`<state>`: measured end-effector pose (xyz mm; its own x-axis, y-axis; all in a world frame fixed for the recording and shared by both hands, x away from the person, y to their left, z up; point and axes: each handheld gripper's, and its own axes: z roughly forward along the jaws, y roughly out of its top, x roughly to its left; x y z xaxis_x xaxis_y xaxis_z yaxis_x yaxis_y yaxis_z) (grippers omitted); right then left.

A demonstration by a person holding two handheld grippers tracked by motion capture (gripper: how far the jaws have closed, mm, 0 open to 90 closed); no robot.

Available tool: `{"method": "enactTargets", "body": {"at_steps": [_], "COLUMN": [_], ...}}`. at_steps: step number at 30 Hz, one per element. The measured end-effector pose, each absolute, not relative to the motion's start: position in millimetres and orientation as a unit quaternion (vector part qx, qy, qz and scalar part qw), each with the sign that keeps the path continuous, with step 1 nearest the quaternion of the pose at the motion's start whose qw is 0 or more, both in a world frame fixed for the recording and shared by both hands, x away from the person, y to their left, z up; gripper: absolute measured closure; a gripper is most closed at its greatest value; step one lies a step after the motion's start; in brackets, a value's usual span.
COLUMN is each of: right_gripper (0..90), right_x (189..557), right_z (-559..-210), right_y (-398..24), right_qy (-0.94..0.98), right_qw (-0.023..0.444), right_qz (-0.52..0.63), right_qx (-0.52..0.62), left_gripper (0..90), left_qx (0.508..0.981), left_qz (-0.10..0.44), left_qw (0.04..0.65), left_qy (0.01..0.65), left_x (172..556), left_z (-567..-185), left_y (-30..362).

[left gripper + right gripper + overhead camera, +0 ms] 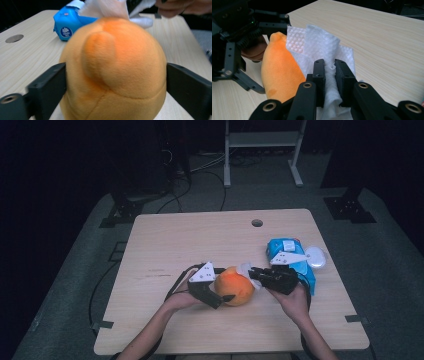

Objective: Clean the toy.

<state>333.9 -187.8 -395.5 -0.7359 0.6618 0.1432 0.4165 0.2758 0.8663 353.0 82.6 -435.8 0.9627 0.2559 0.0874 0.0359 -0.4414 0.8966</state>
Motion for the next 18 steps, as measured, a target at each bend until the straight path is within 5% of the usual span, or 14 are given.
{"method": "enactTargets", "body": {"at_steps": [4, 12, 18], "right_gripper": [78.7, 78.7, 78.8], "right_x": [327.3, 303.7, 318.2], "right_z": [-392.2, -382.2, -387.9], "right_y": [-185.8, -140.1, -165.9], "right_qy": [0.796, 0.831, 0.811], "right_qw": [0.144, 0.173, 0.192], "right_qz": [0.485, 0.465, 0.467], "right_qx": [0.332, 0.251, 0.295], "left_gripper": [23.6, 24.8, 25.3], "left_qx": [0.838, 0.836, 0.826], "left_qz": [0.105, 0.108, 0.094], "left_qw": [0.524, 0.522, 0.533], "left_qy": [0.110, 0.132, 0.158], "left_x": [353.8, 352.7, 356.9], "left_z": [-437.6, -437.6, -439.6], "left_y": [85.4, 79.2, 88.4]}}
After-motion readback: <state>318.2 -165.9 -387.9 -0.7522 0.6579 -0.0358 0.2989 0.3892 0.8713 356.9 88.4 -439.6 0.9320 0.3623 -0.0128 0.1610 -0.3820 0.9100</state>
